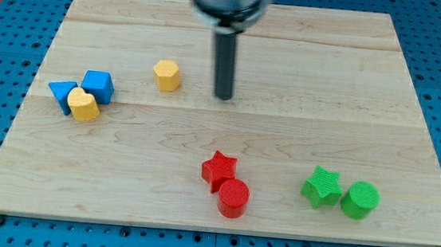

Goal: Slide the yellow hexagon left a bit and down

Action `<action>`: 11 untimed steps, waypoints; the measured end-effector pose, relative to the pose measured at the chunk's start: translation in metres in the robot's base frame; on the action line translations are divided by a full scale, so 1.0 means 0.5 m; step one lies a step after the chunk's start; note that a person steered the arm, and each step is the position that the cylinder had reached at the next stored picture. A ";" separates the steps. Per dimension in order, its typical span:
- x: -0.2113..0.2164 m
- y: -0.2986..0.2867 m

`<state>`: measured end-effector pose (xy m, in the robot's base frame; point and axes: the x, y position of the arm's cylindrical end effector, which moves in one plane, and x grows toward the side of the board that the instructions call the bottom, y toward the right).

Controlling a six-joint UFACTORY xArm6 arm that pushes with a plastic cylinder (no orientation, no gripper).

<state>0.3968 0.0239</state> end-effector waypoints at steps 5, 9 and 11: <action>-0.004 -0.054; -0.036 -0.257; 0.054 -0.284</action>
